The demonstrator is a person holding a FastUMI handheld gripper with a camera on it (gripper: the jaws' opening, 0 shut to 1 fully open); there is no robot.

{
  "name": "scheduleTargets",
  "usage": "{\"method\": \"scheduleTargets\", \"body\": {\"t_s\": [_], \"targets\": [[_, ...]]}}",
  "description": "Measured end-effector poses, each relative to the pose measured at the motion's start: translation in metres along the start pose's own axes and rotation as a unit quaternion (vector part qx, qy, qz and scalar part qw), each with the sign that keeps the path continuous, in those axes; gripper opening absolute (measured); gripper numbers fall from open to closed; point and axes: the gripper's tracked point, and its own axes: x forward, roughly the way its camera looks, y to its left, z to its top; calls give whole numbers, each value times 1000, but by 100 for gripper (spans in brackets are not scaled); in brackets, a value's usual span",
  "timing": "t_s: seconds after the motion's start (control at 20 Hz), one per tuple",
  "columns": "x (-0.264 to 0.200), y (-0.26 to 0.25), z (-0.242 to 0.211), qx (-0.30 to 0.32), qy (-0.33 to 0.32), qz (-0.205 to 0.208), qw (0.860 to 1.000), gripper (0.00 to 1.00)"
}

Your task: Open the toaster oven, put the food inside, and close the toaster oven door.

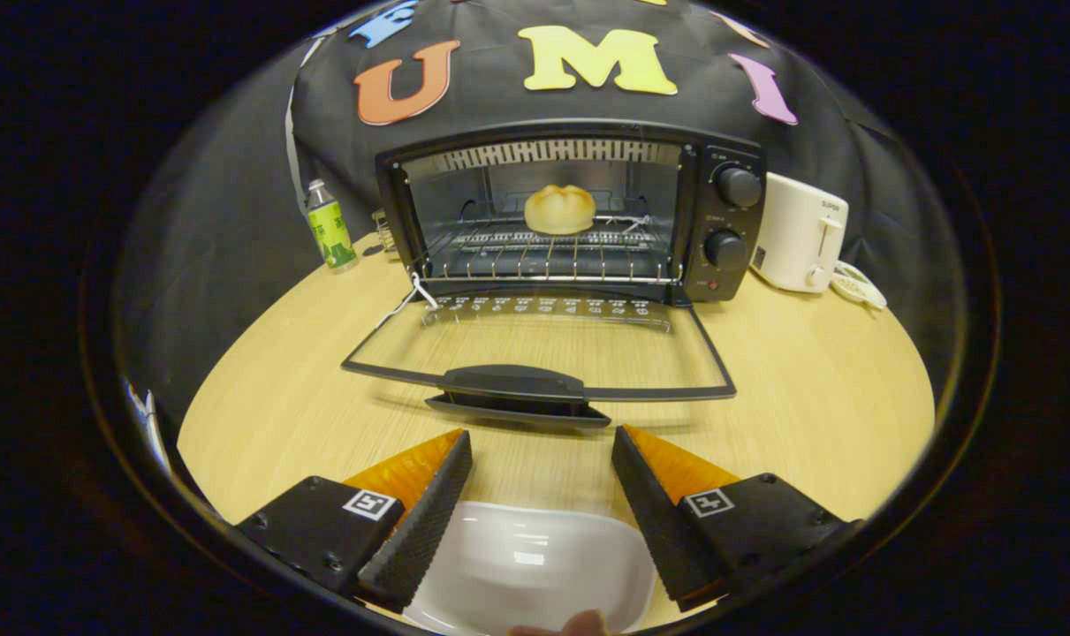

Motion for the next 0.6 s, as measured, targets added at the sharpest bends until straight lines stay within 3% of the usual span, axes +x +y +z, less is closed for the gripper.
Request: {"method": "scheduleTargets", "body": {"t_s": [0.6], "targets": [[7,1,19,0,-10,7,1000,100]]}}
